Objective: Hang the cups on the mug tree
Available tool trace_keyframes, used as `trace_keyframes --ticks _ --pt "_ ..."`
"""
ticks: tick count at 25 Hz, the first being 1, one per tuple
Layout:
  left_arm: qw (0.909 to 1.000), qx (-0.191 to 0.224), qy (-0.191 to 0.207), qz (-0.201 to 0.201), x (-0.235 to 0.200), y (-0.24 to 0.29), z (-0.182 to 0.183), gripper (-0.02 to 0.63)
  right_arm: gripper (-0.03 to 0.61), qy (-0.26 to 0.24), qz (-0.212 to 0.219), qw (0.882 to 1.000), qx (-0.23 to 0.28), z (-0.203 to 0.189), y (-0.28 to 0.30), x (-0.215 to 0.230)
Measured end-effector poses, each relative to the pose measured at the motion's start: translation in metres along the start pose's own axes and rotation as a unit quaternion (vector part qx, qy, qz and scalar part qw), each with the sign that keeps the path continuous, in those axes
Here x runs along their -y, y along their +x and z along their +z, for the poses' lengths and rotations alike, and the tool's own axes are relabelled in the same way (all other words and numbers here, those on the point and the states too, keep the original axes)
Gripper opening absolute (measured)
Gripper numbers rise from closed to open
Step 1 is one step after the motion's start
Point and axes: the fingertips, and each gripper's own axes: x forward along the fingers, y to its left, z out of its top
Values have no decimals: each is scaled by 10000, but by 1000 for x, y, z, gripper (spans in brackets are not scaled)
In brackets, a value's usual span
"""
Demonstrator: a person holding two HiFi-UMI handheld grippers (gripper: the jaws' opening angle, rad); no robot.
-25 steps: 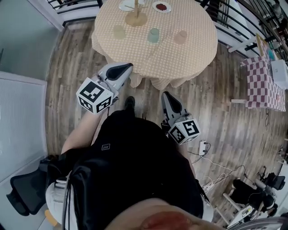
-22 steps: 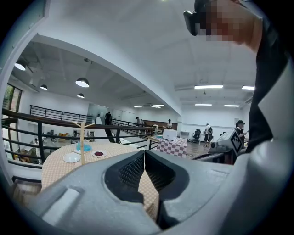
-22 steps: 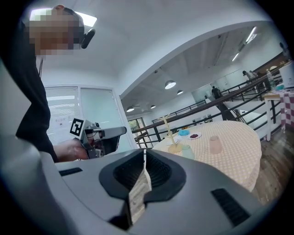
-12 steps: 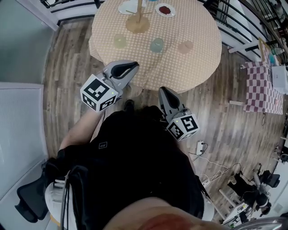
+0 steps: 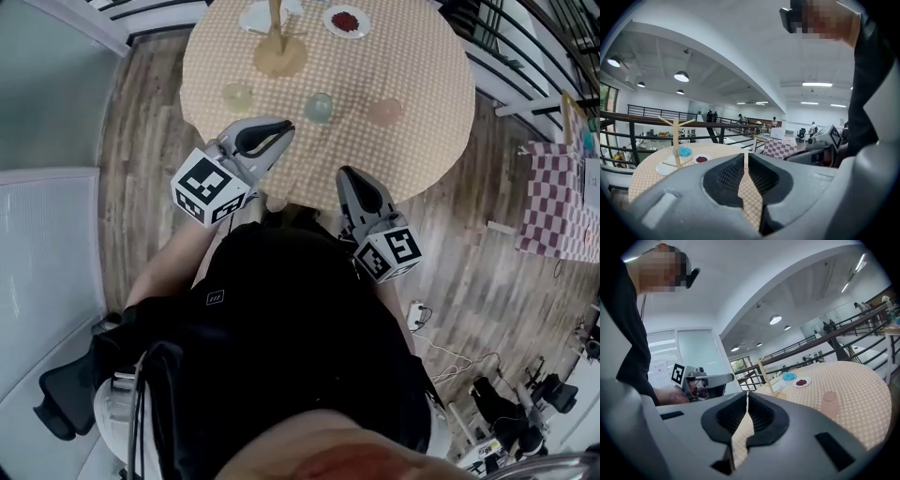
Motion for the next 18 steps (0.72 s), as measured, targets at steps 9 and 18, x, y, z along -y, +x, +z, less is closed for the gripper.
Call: trace_keyframes --ticks 9,18 --pt "9990 -379 81 243 0 68 -11 10 18 -121 410 9986 -326 3 17 62" --pt "9929 -1129 258 270 -35 98 -52 155 18 207 446 9976 -487 -10 49 74"
